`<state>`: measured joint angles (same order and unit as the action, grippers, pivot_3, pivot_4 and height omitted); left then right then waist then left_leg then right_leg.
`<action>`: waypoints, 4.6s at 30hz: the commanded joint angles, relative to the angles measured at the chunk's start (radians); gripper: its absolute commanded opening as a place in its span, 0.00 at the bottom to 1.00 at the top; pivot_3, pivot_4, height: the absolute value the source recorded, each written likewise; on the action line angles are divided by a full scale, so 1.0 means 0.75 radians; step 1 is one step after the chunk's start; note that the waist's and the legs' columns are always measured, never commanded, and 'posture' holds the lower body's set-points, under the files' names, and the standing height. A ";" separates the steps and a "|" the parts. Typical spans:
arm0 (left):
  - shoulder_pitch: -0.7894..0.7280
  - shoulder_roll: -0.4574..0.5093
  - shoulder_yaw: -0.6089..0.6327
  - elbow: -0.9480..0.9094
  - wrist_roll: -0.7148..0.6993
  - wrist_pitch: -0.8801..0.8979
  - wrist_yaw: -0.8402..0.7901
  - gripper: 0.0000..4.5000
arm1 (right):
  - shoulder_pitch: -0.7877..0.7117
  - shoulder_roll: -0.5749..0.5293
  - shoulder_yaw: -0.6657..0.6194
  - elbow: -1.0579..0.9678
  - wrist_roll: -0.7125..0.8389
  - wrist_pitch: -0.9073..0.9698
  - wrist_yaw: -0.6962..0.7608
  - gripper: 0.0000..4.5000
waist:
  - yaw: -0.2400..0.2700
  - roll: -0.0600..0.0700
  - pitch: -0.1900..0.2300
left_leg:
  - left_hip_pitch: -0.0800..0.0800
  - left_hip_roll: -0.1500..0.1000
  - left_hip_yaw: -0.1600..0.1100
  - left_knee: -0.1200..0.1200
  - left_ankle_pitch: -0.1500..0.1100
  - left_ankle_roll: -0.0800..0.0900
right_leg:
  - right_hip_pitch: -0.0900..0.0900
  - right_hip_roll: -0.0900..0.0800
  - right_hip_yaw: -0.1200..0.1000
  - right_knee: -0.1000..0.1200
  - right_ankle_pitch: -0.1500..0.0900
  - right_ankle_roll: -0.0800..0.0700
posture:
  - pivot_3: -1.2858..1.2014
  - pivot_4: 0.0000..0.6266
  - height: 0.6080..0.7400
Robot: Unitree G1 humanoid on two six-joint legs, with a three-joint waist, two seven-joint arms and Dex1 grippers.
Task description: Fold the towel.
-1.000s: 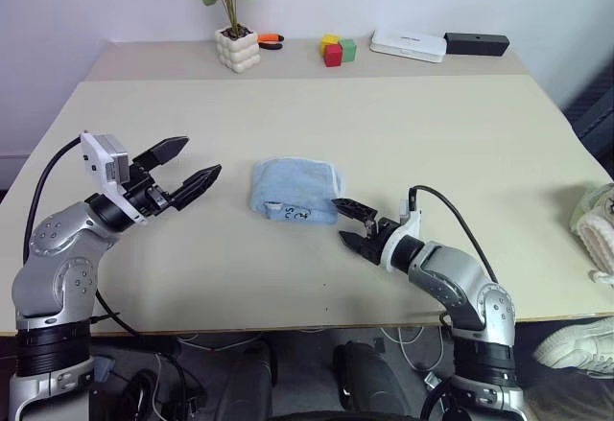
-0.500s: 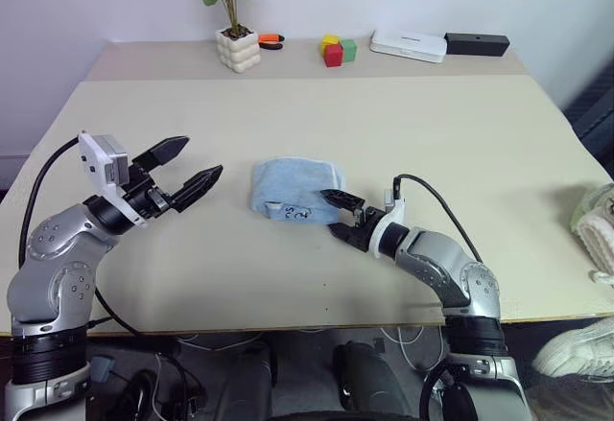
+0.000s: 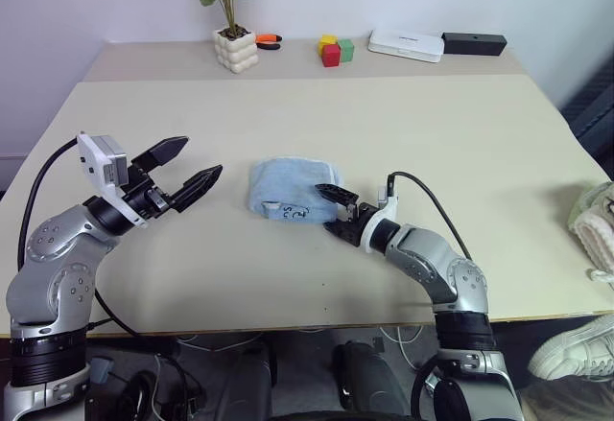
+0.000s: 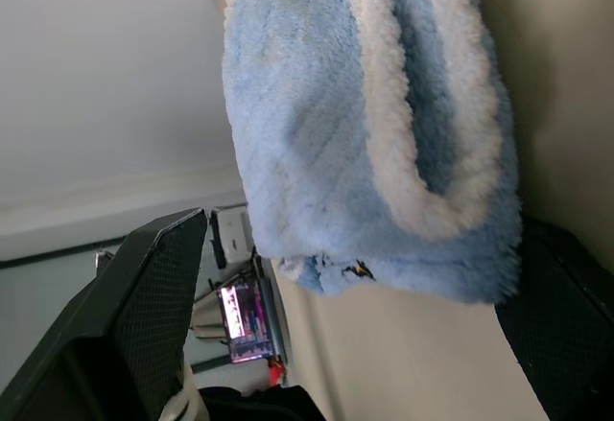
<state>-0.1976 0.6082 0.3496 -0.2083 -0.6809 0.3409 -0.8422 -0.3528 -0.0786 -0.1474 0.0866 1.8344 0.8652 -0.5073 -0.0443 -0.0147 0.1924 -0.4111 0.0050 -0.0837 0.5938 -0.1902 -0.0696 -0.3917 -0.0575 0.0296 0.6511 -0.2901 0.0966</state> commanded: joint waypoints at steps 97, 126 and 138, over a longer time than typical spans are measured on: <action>-0.103 -0.070 -0.105 0.062 0.003 -0.025 -0.060 1.00 | -0.269 -0.607 -0.696 0.479 -0.800 0.061 0.687 0.02 | 0.004 0.001 0.001 | -0.004 0.006 0.002 0.000 -0.001 0.001 | -0.004 0.009 0.002 -0.002 0.004 0.002 | 0.52 0.24 1.00; 0.011 0.088 -0.178 0.021 -0.122 0.300 -0.239 1.00 | -0.235 -0.617 -0.742 0.365 -0.996 -0.051 0.709 0.99 | 0.008 0.002 0.001 | -0.003 0.008 0.003 0.000 -0.001 0.001 | -0.004 0.010 0.003 -0.002 0.004 0.000 | 0.52 0.24 1.00; -0.152 0.001 -0.279 0.200 -0.017 0.193 -0.325 1.00 | -0.149 -0.633 -0.673 -0.037 -1.058 -0.082 0.736 0.99 | -0.001 0.004 0.001 | -0.003 0.009 0.003 0.000 -0.001 0.002 | -0.005 0.012 0.004 -0.001 0.005 0.001 | 0.52 0.24 1.00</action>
<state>-0.2961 0.6084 0.1341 -0.0656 -0.7045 0.5168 -1.0714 -0.4519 -0.5395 -0.6914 0.1718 1.0623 0.8297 0.0162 -0.0451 -0.0118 0.1933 -0.4135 0.0119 -0.0807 0.5934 -0.1912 -0.0681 -0.3963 -0.0482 0.0332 0.6504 -0.2866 0.0974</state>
